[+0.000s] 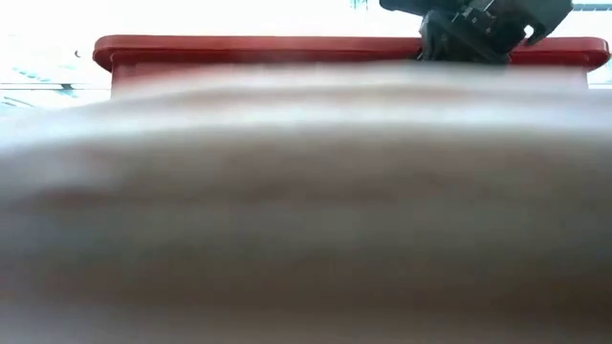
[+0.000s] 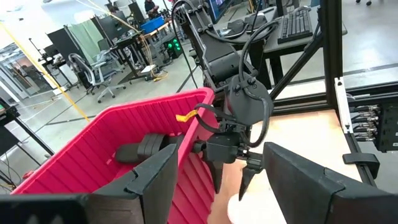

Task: Pick and place slides into bin
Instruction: Put the pink slide into the red bin

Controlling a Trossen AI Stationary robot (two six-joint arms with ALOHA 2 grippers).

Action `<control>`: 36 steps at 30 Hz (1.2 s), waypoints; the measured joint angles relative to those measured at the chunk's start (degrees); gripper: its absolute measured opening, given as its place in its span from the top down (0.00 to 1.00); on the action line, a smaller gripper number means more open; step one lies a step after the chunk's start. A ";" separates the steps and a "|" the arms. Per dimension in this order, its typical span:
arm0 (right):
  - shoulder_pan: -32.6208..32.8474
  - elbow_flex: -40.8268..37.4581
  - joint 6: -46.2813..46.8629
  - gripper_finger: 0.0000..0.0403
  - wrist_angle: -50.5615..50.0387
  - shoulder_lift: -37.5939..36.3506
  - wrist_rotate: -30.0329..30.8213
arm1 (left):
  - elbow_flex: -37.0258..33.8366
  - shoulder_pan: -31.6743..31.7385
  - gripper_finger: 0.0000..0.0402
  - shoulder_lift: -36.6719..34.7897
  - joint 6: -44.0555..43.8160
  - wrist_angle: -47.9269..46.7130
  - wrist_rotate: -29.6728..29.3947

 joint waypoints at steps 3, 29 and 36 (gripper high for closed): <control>-0.04 -0.02 -1.30 0.47 2.80 -0.07 -3.95 | 0.00 -0.01 0.40 0.00 0.00 0.01 0.00; 7.86 7.44 -8.68 0.47 7.49 -1.68 -4.58 | 0.00 0.00 0.40 0.00 0.00 -0.02 0.02; 11.71 10.53 -7.73 0.47 2.31 -1.68 2.26 | 0.00 -0.02 0.40 0.00 0.00 -0.02 0.02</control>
